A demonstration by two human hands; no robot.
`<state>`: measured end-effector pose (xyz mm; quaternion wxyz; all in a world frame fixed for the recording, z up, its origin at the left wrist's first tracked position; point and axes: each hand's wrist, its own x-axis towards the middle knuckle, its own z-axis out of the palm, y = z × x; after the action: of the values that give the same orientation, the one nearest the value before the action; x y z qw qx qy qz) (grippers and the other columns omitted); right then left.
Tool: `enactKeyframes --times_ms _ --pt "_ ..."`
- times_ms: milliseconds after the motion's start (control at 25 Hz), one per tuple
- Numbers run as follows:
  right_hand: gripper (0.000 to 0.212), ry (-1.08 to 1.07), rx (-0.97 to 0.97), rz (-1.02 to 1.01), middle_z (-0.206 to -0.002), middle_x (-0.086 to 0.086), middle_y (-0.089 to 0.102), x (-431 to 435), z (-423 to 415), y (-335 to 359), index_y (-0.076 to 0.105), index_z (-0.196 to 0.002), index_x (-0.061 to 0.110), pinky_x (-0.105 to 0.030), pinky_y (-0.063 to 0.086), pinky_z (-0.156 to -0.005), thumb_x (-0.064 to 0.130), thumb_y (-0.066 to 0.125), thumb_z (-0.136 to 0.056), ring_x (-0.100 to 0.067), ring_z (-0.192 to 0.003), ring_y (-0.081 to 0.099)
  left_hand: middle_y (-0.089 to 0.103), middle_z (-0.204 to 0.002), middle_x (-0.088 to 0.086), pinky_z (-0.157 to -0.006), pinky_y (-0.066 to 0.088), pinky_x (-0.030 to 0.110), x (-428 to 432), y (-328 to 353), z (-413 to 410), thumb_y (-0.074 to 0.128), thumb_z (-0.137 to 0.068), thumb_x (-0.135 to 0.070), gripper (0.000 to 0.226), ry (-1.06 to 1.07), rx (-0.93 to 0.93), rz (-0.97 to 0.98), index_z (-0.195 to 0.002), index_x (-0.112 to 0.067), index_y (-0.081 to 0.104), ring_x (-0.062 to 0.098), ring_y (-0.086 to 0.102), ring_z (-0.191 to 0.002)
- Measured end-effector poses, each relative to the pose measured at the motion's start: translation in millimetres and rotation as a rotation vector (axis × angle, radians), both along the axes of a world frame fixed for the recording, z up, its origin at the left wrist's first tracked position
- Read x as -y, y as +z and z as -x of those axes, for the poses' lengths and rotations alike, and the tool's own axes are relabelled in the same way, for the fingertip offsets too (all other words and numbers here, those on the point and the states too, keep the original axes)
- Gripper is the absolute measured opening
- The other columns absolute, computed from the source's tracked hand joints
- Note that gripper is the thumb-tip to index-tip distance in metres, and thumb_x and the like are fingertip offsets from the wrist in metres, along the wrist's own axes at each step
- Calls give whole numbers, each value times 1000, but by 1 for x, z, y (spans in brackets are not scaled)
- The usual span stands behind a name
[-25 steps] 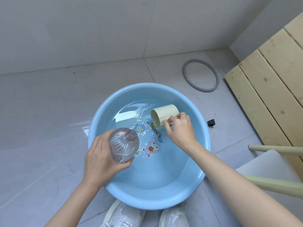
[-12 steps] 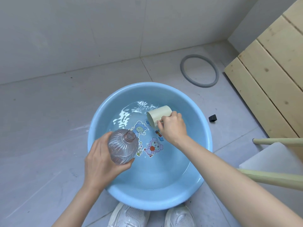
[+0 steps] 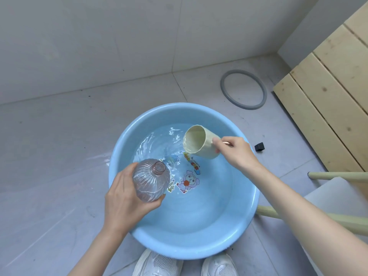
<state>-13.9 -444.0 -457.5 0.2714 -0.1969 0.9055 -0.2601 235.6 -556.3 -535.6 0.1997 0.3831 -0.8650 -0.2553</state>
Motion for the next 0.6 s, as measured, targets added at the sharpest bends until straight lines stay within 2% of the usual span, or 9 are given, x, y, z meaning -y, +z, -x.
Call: enactKeyframes --times_ms 40,160,240,400,520,600 --pt "41 -23 42 32 -62 -3 46 -5 0 6 62 -68 10 -23 34 -54 44 54 -91 -17 -61 44 62 -114 6 -83 38 26 0 0 0 63 -52 -65 93 2 -1 0 -124 -8 47 18 50 -103" --pt "42 -82 153 163 -71 -6 50 -18 -5 23 61 -65 10 -43 49 -78 43 58 -90 -18 -73 51 63 -114 7 -83 38 27 0 0 0 62 -52 -65 93 5 -15 6 -124 -8 47 18 50 -103" --pt "42 -132 212 277 -75 -8 57 -26 -11 39 63 -65 5 -43 49 -93 36 58 -92 -17 -77 56 63 -114 8 -83 38 27 0 -1 0 64 -52 -64 94 6 -25 17 -125 -6 47 17 49 -104" --pt "38 -226 317 432 -76 -7 63 -41 -32 72 63 -62 7 -34 53 -89 31 59 -91 -22 -92 65 63 -116 12 -85 37 28 1 -6 -2 92 -40 -48 109 4 -20 37 -129 -2 48 19 48 -106" --pt "37 -269 346 480 -74 -2 64 -49 -54 77 63 -59 8 -29 56 -85 37 70 -81 -14 -92 67 64 -115 12 -86 38 27 1 -6 -4 94 -36 -43 110 -3 -46 34 -127 -1 50 19 48 -106" --pt "41 -268 348 496 -74 -3 64 -49 -65 75 62 -58 8 -27 56 -85 42 70 -80 -13 -98 68 64 -116 11 -87 38 25 1 -5 -3 94 -36 -42 107 -2 -82 20 -125 -3 50 18 49 -106"
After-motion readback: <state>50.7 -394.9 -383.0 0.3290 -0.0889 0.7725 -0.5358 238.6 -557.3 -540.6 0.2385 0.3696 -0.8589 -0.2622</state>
